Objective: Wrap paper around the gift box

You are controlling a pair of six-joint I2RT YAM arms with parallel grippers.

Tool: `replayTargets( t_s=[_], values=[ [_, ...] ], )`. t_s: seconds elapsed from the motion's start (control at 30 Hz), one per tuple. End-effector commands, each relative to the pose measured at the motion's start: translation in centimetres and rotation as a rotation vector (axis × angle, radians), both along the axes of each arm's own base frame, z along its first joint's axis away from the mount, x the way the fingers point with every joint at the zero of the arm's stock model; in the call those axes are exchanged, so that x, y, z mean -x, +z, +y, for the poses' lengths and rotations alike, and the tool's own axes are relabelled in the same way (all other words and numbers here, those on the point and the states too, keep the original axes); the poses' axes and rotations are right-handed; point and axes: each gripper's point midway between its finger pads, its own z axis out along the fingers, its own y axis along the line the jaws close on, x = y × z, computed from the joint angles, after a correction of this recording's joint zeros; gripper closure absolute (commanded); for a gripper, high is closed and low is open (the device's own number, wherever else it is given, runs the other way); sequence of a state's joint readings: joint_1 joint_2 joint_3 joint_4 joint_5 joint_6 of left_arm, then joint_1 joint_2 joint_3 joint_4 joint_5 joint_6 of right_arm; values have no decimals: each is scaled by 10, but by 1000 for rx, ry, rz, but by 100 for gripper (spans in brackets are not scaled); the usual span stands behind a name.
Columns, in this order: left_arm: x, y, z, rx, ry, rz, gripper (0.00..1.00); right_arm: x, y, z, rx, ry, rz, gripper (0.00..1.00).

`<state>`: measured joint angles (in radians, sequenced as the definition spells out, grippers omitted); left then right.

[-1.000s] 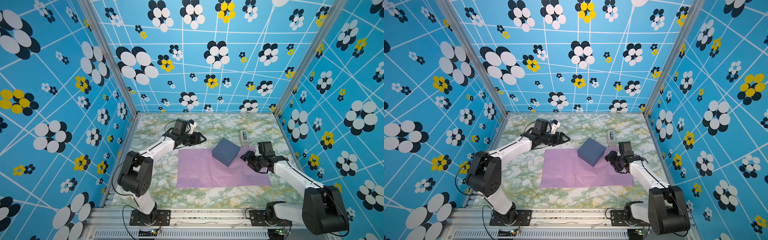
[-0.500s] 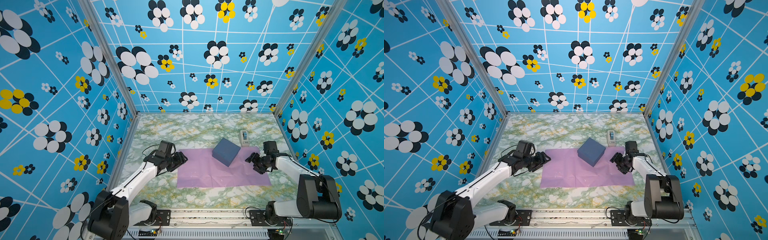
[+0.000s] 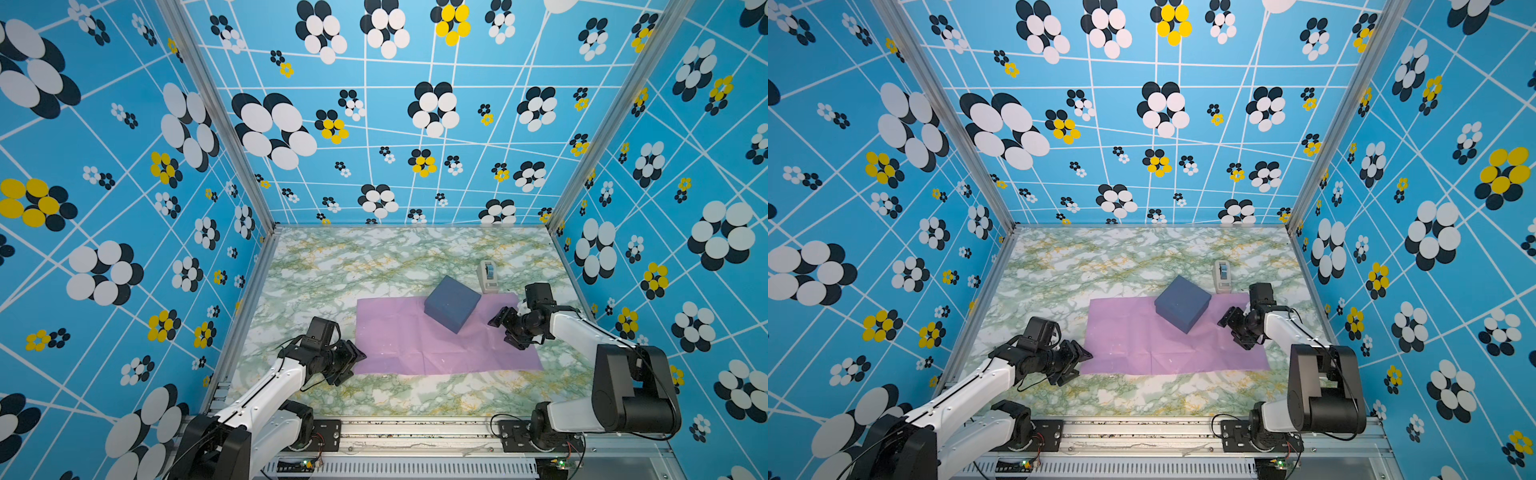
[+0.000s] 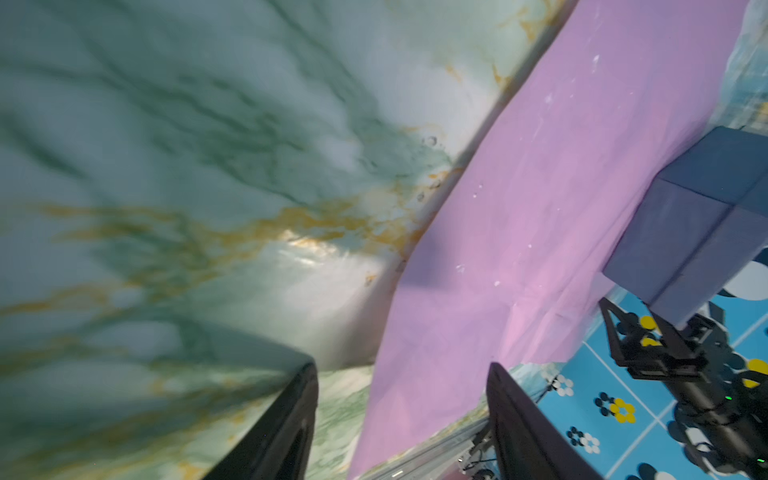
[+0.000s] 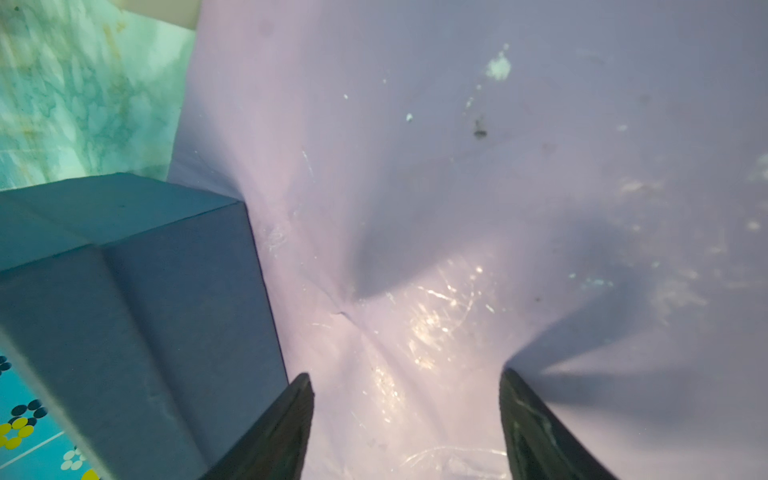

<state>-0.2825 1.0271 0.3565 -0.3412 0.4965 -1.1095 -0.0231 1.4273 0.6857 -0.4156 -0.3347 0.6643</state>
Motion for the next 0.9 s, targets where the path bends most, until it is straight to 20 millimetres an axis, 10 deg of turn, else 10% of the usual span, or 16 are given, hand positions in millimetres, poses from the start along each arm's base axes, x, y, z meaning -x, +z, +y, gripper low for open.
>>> replayTargets(
  t_s=[0.0, 0.43, 0.87],
  values=[
    [-22, 14, -13, 91, 12, -92, 40, 16, -9, 10, -19, 41, 51, 27],
    [-39, 11, 24, -101, 15, -80, 99, 6, -10, 29, -22, 52, 10, 28],
    [-71, 14, 90, -260, 30, -90, 92, -56, 3, 81, -44, 126, -124, 29]
  ],
)
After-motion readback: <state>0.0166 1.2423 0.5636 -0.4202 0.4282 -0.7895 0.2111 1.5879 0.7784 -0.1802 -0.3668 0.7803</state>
